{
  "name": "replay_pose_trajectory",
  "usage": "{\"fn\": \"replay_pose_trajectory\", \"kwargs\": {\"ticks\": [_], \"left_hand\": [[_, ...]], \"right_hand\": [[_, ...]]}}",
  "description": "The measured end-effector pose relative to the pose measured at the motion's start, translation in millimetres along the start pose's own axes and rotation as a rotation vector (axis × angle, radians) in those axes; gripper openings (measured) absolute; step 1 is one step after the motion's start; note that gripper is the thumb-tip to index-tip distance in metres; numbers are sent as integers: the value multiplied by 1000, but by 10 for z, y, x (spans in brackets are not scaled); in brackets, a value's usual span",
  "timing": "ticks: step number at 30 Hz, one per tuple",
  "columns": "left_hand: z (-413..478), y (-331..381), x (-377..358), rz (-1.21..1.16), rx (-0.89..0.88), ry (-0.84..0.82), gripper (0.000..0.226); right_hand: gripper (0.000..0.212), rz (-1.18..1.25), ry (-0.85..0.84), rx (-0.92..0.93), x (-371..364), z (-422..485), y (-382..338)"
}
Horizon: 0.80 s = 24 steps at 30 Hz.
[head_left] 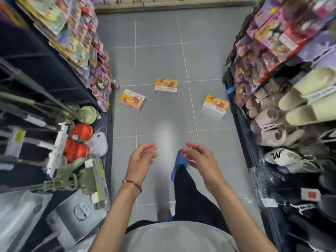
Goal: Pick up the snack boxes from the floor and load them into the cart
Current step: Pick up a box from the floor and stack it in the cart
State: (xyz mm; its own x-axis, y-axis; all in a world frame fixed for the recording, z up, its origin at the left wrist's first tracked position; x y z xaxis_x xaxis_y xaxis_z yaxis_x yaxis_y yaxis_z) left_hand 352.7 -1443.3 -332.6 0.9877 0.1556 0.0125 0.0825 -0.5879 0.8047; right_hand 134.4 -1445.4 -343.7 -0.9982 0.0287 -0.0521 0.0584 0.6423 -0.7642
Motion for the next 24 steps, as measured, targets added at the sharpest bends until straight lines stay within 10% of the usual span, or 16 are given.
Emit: {"fn": "replay_pose_trajectory", "kwargs": {"ticks": [24], "left_hand": [[4705,2753,-680,-165,139,80,16]], "right_hand": [[20,-152,-14,-157,-378,4718,-3055]]}}
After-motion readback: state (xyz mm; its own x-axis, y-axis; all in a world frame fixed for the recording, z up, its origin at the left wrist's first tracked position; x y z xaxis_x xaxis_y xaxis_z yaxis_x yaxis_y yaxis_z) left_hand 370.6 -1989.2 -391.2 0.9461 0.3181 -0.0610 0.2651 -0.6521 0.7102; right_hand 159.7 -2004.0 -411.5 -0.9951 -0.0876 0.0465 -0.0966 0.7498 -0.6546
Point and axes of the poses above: each hand's wrist, its own z-axis towards the middle knuckle, its own x-axis out of the back of the hand, y = z × x, the point moved 10 cm from there along z, towards the middle knuckle, and after that the axes turned 4 degrees about -y, right-handed, at the moved point
